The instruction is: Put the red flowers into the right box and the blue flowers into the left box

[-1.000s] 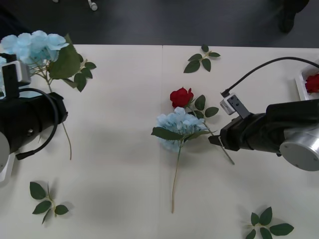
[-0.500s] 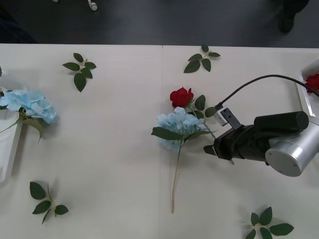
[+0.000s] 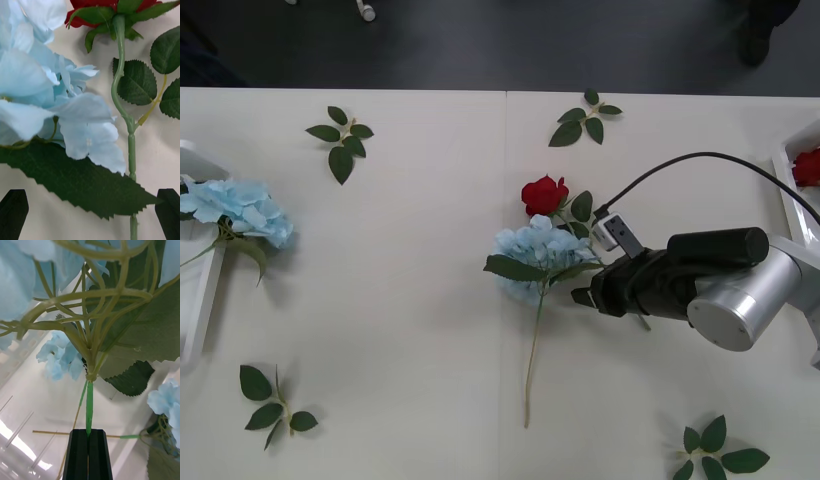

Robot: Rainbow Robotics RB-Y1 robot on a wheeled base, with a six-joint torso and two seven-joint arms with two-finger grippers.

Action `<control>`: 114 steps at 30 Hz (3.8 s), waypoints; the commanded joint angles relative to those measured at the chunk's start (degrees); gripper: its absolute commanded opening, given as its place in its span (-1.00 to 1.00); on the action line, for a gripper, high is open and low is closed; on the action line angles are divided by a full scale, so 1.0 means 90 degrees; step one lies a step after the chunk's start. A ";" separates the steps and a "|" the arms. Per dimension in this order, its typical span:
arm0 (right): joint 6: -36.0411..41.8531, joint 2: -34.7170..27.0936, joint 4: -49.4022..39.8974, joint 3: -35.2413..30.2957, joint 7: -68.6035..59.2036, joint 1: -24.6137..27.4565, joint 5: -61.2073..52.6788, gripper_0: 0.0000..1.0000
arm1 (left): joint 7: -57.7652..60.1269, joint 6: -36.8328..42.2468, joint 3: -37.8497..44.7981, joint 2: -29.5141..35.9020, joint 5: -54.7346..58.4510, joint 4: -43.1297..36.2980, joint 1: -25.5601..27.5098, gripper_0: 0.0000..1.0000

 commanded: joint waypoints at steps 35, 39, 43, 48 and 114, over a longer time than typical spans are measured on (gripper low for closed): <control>-0.0481 0.0129 0.0647 0.0233 0.0038 -0.0541 0.0324 -0.99 | 0.0016 0.0391 -0.0539 0.0345 0.0508 -0.0775 0.0549 1.00; -0.0481 0.0100 0.0647 0.0233 -0.0001 -0.0541 0.0314 -1.00 | 0.0084 0.0859 -0.0578 0.0355 0.0762 -0.1400 0.0656 1.00; -0.0481 0.0100 0.0608 0.0165 -0.0020 -0.0560 0.0246 -1.00 | 0.0133 0.1133 -0.0509 0.0228 0.1445 -0.1889 0.0685 1.00; -0.0334 0.0012 0.0285 -0.0080 -0.0079 -0.0541 0.0119 -1.00 | 0.0055 0.1074 -0.0167 -0.0504 0.2305 -0.2377 0.0676 1.00; 0.1511 -0.0301 -0.1404 -0.2199 -0.0138 -0.0043 -0.0174 1.00 | -0.8207 0.4449 0.0194 -0.1530 0.6026 -0.1449 -0.1277 1.00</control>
